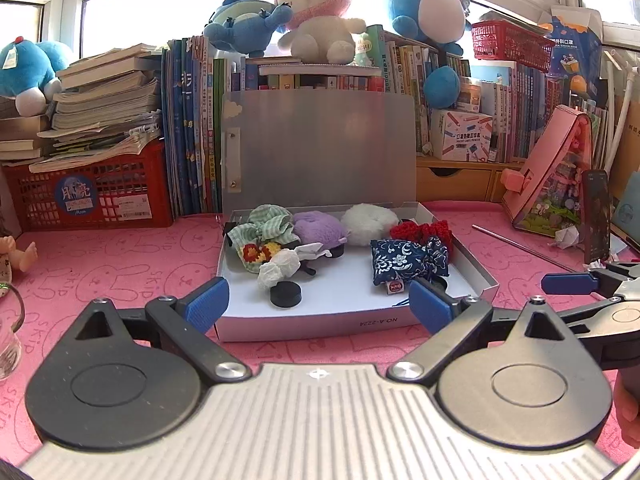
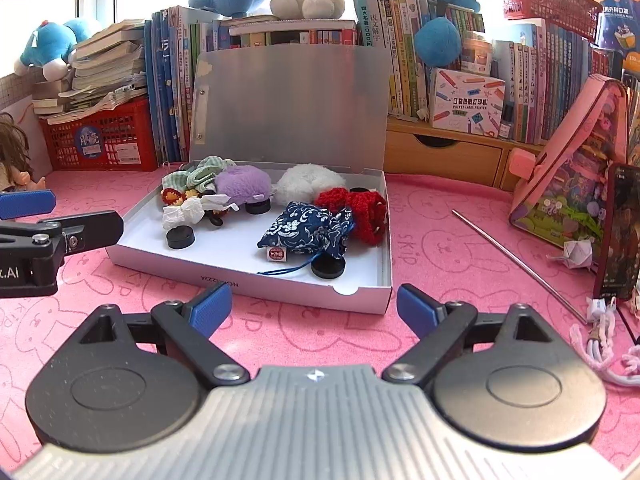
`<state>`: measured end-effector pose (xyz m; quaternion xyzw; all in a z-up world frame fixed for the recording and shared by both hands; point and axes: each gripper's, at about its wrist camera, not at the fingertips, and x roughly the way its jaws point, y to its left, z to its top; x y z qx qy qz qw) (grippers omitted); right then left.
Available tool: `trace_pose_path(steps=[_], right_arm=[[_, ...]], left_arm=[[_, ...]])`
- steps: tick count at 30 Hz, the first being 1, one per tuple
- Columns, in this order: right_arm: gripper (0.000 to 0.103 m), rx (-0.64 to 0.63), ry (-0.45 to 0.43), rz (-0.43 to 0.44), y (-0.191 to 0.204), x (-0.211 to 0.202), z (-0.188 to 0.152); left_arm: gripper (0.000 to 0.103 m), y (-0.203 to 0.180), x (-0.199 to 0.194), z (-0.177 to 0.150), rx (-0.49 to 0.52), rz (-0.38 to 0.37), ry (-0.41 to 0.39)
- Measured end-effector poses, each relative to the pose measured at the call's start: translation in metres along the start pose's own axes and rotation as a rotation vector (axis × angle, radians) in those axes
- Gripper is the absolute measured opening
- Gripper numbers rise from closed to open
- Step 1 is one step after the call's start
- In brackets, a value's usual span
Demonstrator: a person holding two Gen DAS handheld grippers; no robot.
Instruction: Organize objects
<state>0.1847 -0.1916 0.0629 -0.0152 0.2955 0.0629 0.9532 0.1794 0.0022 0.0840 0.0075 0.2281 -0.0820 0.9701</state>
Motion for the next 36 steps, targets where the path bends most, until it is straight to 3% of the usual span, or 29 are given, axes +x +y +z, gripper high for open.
trace_pose_path(steps=[24, 36], right_arm=[[0.094, 0.027, 0.026, -0.017, 0.016, -0.017, -0.065], [0.094, 0.025, 0.057, -0.036, 0.022, -0.013, -0.088]], left_arm=[[0.098, 0.002, -0.022, -0.078, -0.027, 0.054, 0.055], [0.098, 0.003, -0.016, -0.097, -0.019, 0.078, 0.096]])
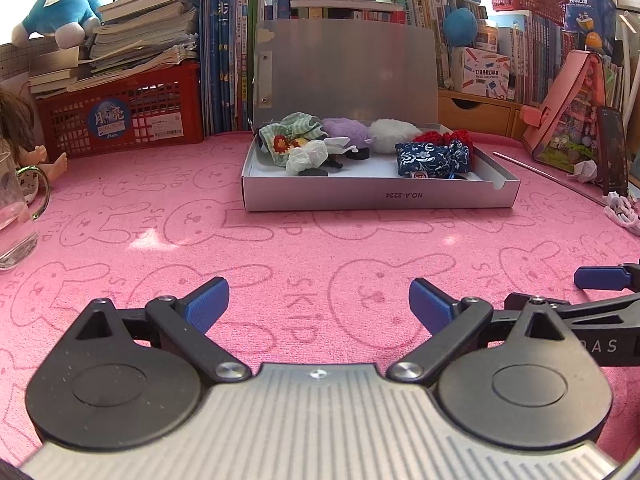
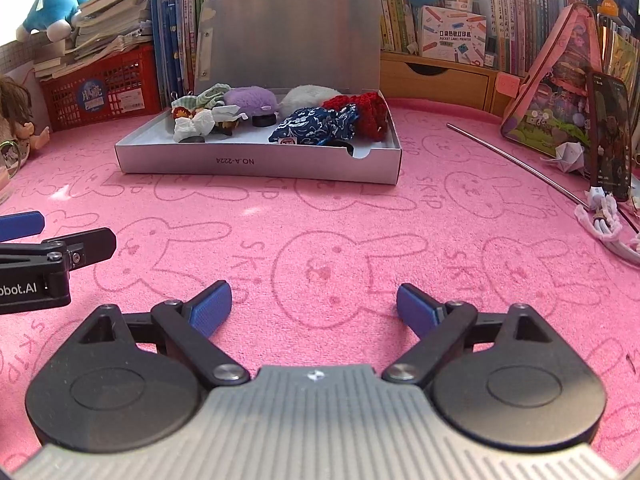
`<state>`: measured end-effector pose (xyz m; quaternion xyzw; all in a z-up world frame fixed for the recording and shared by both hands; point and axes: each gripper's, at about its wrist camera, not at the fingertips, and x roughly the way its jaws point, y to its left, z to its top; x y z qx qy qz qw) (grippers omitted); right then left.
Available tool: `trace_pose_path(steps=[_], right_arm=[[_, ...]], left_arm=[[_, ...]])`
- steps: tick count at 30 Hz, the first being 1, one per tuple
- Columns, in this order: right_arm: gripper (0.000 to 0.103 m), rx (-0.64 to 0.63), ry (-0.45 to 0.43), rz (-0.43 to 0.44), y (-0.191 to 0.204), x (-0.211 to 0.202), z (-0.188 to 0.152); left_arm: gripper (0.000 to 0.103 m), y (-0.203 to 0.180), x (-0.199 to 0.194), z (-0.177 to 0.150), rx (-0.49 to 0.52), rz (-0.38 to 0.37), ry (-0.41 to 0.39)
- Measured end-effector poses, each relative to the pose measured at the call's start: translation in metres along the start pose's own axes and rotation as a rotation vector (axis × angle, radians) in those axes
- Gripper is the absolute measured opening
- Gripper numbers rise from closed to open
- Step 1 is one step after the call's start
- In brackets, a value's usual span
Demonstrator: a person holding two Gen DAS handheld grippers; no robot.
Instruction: Organize objects
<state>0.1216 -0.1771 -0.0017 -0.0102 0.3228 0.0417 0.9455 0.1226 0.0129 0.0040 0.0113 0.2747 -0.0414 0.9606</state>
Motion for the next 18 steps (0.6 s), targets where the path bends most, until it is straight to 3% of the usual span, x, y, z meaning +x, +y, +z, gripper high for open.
trace_pose_path(steps=[13, 18], right_arm=[[0.100, 0.012, 0.000, -0.010, 0.000, 0.004, 0.000], [0.103, 0.013, 0.005, -0.012, 0.001, 0.005, 0.000]], left_arm=[[0.099, -0.002, 0.015, -0.004, -0.018, 0.005, 0.079], [0.103, -0.002, 0.018, -0.003, -0.013, 0.007, 0.094]])
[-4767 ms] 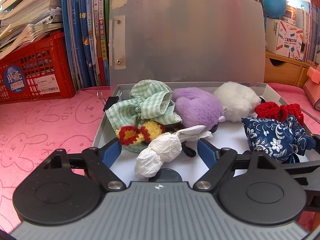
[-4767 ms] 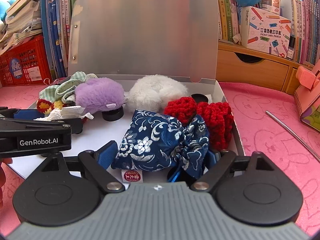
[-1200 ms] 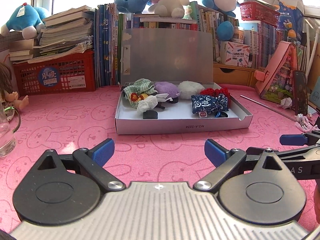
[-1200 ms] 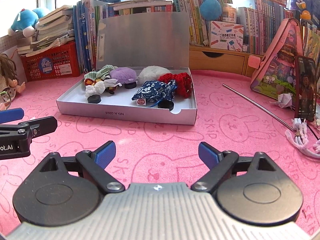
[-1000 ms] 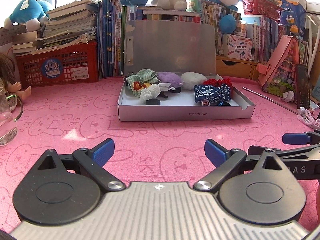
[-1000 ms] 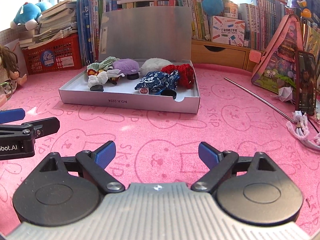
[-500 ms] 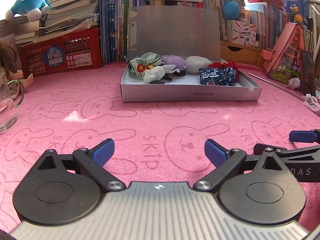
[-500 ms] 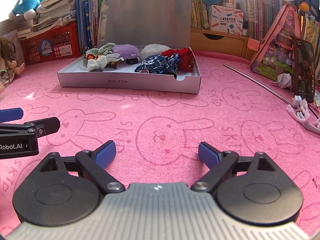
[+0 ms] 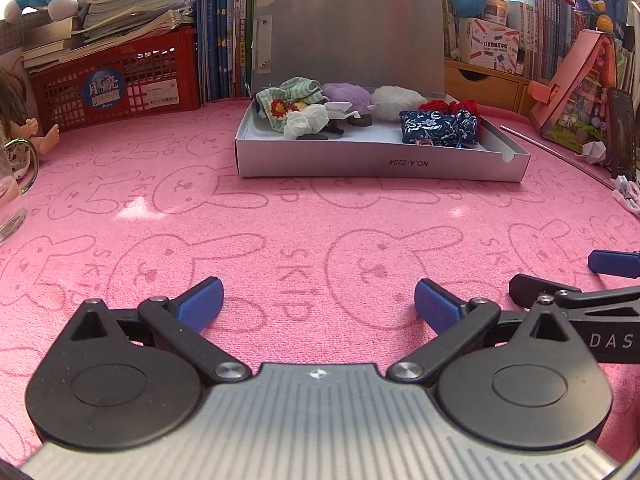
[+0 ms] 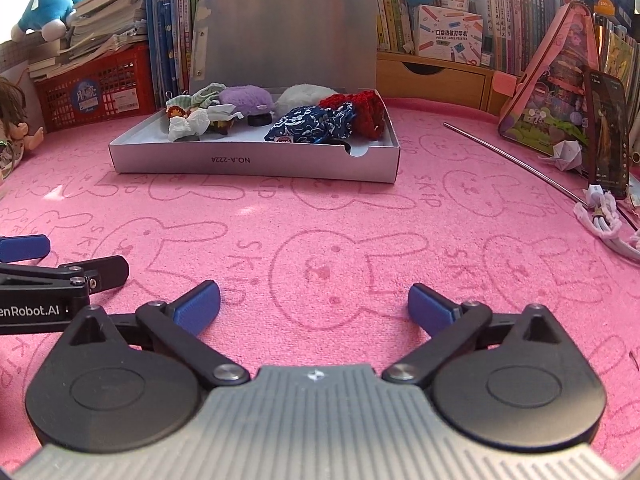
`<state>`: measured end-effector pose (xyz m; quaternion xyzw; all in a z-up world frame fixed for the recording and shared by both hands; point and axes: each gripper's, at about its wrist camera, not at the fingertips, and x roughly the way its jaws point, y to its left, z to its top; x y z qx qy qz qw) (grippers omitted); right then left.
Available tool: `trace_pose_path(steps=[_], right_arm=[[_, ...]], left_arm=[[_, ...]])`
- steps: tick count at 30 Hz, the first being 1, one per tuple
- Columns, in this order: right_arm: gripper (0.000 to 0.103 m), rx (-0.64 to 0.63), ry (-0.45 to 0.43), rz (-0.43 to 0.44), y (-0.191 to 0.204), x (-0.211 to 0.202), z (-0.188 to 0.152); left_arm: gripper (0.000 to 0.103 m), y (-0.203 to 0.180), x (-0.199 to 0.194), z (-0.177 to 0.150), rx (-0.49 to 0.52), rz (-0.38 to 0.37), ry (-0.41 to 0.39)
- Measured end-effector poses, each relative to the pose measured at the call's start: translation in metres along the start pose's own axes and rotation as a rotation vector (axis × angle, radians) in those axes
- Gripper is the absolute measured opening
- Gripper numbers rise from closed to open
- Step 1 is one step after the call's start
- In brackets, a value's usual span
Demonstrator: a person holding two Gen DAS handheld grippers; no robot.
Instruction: Organize objects
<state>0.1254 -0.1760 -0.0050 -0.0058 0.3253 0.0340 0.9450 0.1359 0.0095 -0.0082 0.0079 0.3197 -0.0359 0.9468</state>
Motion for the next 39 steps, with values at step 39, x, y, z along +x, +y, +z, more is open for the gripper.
trace_pose_path(steps=[39], right_arm=[[0.103, 0.047, -0.004, -0.054, -0.0056, -0.0004, -0.0016]], left_arm=[[0.103, -0.0017, 0.0004, 0.0005, 0.009, 0.009, 0.005]])
